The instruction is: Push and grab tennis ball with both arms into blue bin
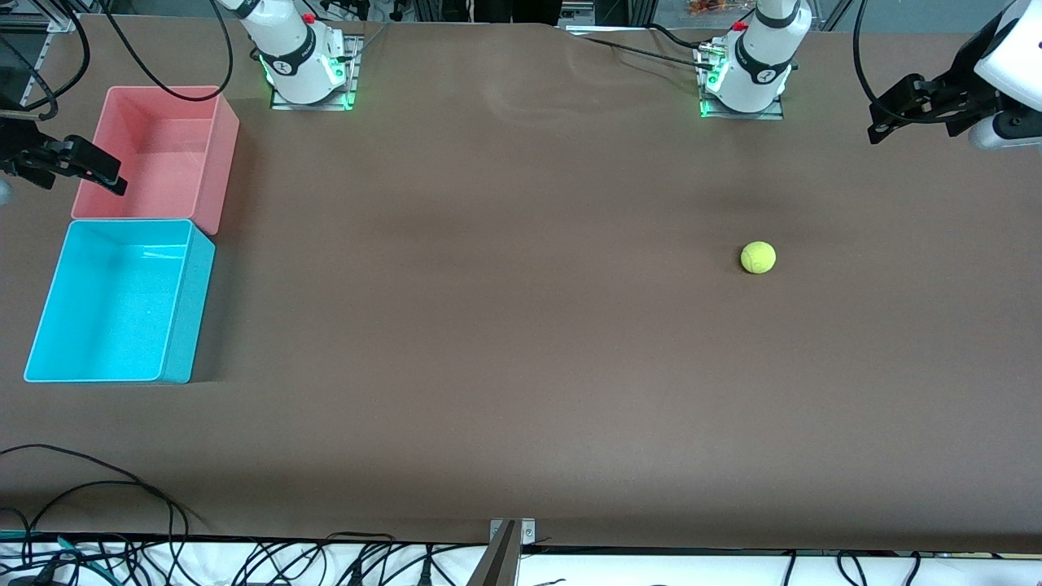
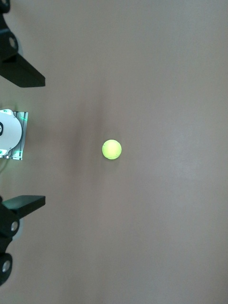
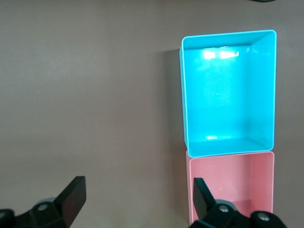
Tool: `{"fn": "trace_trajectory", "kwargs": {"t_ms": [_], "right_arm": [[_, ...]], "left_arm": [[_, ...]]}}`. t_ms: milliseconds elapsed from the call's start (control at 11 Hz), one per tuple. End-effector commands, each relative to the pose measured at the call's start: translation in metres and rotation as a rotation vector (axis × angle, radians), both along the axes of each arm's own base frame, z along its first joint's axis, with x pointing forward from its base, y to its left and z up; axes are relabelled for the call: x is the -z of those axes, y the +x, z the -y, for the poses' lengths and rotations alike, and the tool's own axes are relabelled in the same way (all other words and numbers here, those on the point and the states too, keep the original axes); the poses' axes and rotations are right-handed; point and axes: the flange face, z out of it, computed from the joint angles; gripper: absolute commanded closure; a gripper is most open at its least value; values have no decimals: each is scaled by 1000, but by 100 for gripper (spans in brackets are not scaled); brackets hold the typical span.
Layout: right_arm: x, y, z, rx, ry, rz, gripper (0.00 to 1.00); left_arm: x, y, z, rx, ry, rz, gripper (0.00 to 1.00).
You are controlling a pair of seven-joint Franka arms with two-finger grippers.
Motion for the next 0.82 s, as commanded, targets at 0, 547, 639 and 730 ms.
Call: {"fn": "trace_trajectory", "kwargs": {"t_ms": [0, 547, 639, 730], "right_arm": [[-6, 2, 1, -8, -11, 5, 0], [-7, 1, 1, -11, -8, -1, 0], [-6, 1, 0, -13, -8, -4, 0], [-6, 2, -1, -10, -8, 2, 0]], "left_arm": [[-5, 0, 0, 0, -11, -3, 0], [-5, 1, -9, -8, -4, -2, 0], [-5, 1, -12, -13, -6, -2, 0], [-5, 1, -13, -16, -8, -3, 0]]}}
